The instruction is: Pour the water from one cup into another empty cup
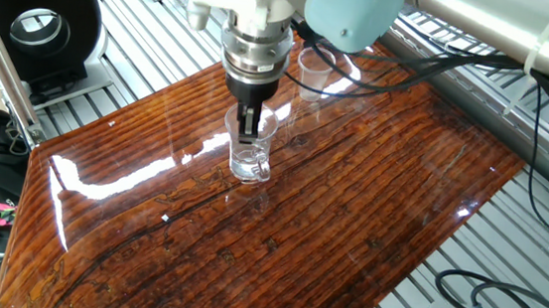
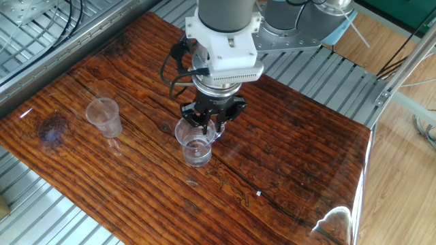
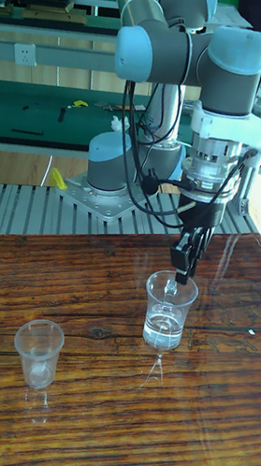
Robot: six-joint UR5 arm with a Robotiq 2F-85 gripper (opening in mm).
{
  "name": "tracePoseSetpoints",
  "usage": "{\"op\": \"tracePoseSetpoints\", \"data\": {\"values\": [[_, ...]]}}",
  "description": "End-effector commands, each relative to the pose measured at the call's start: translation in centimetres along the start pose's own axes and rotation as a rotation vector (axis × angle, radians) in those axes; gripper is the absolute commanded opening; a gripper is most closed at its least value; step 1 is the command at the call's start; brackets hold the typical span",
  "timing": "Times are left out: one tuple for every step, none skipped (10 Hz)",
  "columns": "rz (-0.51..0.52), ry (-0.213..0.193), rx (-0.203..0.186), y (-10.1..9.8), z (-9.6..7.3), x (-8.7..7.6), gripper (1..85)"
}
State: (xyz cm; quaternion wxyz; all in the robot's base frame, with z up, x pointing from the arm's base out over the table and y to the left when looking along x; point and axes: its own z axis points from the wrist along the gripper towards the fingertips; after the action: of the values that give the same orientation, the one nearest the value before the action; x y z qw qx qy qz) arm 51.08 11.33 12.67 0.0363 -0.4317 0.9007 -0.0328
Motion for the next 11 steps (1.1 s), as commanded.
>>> {"op": "tracePoseSetpoints", "data": {"values": [[0.019,-0.005,0.004,0.0,0.2,-0.1,30.7],[0.025,-0.006,-0.002,0.2,0.2,-0.1,30.3],[0.028,-0.002,0.001,0.1,0.2,0.0,29.7],[0.032,-0.002,0.005,0.0,0.3,0.0,29.3],[0.042,-0.008,0.008,-0.1,0.3,-0.2,27.3],[0.058,-0.019,-0.001,0.1,0.3,-0.5,25.0],[0.062,-0.027,-0.006,0.2,0.4,-0.8,23.7],[0.064,-0.033,-0.003,0.0,0.6,-1.1,23.3],[0.069,-0.038,-0.005,0.0,0.7,-1.3,22.3],[0.081,-0.042,-0.009,0.1,0.8,-1.4,21.3],[0.094,-0.041,-0.011,0.1,0.8,-1.5,17.3]]}}
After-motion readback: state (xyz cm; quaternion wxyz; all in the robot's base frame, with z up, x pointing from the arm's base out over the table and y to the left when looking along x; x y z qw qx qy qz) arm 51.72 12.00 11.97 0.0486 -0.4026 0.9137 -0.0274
